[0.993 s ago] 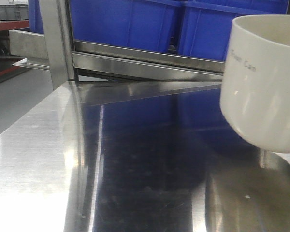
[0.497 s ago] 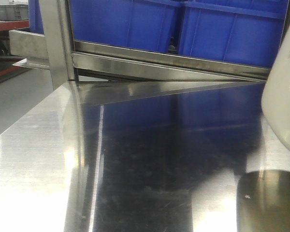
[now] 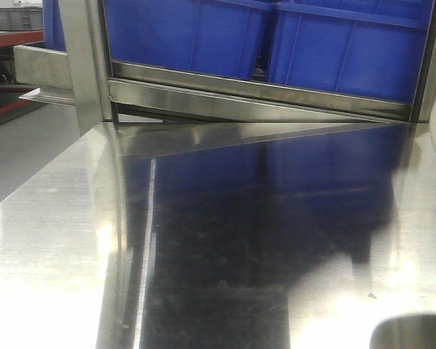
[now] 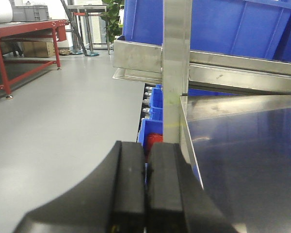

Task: Move white bin to right shelf second layer
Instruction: 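Close the right gripper on the rim and lift the bin, then turn the base away from the table holding the bin in the right gripper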

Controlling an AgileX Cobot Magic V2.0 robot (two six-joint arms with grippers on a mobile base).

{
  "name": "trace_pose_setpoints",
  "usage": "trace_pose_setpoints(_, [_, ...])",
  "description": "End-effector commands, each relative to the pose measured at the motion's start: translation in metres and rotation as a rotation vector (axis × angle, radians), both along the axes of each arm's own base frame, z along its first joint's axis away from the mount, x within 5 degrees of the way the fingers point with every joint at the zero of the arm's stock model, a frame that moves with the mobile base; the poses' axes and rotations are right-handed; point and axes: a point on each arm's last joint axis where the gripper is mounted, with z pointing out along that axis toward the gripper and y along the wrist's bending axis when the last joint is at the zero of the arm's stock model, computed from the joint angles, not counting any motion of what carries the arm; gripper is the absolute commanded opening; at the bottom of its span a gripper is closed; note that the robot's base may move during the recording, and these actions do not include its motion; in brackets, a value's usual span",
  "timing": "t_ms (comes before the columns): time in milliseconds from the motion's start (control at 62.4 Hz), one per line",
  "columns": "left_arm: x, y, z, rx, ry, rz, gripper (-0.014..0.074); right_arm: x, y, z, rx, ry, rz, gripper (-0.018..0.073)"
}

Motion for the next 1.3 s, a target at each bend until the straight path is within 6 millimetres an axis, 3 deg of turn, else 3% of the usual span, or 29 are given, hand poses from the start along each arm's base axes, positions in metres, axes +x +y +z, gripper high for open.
trace_pose_setpoints(0, [-0.0003,-0.0001,-0.0007,-0.018,-0.07,-0.003,0.0085,0.0027,-0.0007,0.0164,-0.001,-0.114,-0.007,0.0055])
trace_pose_setpoints(1282, [-0.0003,-0.0001,-0.0007,-0.018,-0.07,-0.003,0.0085,0.0027,-0.0007,0.0164,-0.001,-0.114,-0.007,0.0055])
